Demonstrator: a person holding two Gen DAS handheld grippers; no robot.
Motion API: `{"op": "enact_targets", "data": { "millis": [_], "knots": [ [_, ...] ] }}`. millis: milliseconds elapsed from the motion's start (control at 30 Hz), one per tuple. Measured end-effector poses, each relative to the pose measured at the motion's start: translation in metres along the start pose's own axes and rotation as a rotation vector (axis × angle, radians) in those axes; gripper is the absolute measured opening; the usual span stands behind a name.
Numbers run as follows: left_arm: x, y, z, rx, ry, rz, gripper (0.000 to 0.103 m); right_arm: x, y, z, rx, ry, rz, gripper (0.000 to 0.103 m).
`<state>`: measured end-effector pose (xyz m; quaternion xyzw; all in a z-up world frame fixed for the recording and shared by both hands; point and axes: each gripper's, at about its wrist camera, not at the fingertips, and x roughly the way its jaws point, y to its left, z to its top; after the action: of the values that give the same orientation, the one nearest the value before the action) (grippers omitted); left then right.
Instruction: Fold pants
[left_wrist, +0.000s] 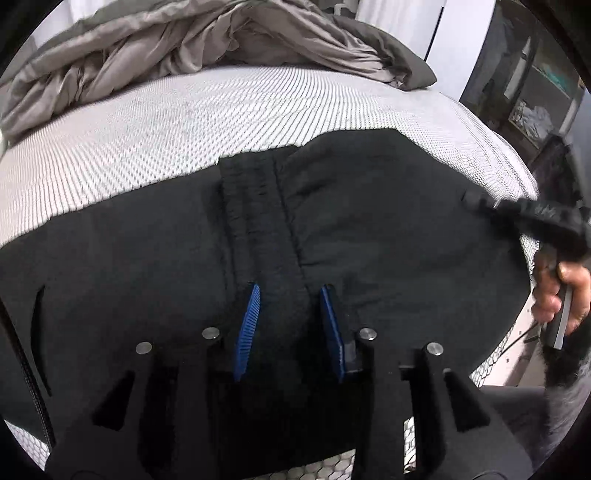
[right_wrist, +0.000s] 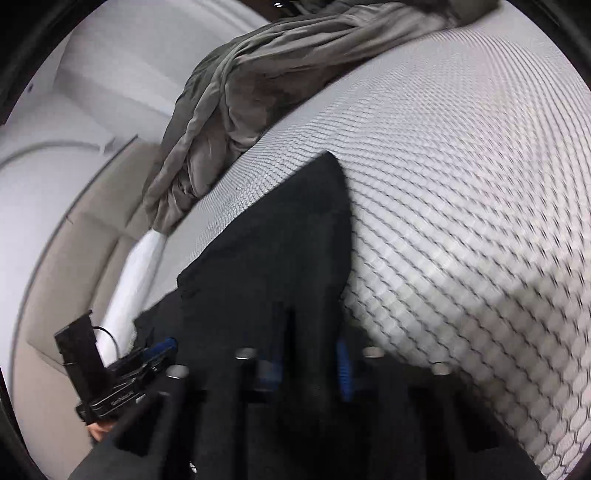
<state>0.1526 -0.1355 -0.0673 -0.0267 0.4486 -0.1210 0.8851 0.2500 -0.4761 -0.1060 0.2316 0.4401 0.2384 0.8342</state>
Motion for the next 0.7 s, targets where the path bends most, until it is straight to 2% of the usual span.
{"op": "enact_targets", "data": {
  "millis": [67, 133, 167, 200, 233, 267, 333, 400, 433, 467, 500, 600, 700],
  "knots": [
    [-0.002, 0.003, -0.005, 0.004, 0.004, 0.002, 0.032, -0.015, 0.025, 0.007, -0.09, -0.064, 0.012, 0.007],
    [-0.004, 0.002, -0.01, 0.024, 0.002, 0.035, 0.043, -0.018, 0.035, 0.009, -0.143, -0.078, -0.025, 0.008],
    [-0.006, 0.004, -0.012, 0.03, 0.007, 0.059, 0.05, -0.009, 0.035, 0.012, -0.177, -0.052, -0.115, 0.01],
    [-0.008, 0.009, -0.012, 0.025, 0.008, 0.061, 0.051, 0.003, 0.027, 0.012, -0.172, -0.006, -0.195, 0.016],
    [-0.014, 0.017, -0.012, 0.009, 0.008, 0.053, 0.051, 0.012, 0.017, 0.01, -0.137, 0.052, -0.22, 0.02],
    [-0.021, 0.025, -0.012, -0.009, -0.001, 0.057, 0.051, 0.017, 0.012, 0.008, -0.109, 0.074, -0.222, 0.022],
    [-0.048, 0.05, -0.013, -0.064, -0.059, 0.089, 0.053, 0.005, 0.014, 0.004, -0.106, 0.039, -0.2, 0.031],
    [-0.074, 0.076, -0.018, -0.133, -0.126, 0.133, 0.074, -0.013, 0.025, -0.002, -0.167, -0.01, -0.229, 0.054],
    [-0.09, 0.094, -0.023, -0.186, -0.169, 0.161, 0.078, -0.026, 0.027, -0.004, -0.193, -0.052, -0.227, 0.059],
    [-0.105, 0.111, -0.029, -0.238, -0.205, 0.179, 0.083, -0.035, 0.029, -0.009, -0.211, -0.087, -0.204, 0.07],
    [-0.118, 0.127, -0.036, -0.29, -0.232, 0.189, 0.084, -0.041, 0.031, -0.011, -0.212, -0.107, -0.177, 0.077],
    [-0.144, 0.18, -0.061, -0.438, -0.256, 0.205, 0.093, -0.053, 0.038, -0.018, -0.195, -0.163, -0.102, 0.081],
    [-0.157, 0.219, -0.082, -0.531, -0.239, 0.246, 0.094, -0.064, 0.045, -0.02, -0.215, -0.187, -0.093, 0.082]
  ]
}}
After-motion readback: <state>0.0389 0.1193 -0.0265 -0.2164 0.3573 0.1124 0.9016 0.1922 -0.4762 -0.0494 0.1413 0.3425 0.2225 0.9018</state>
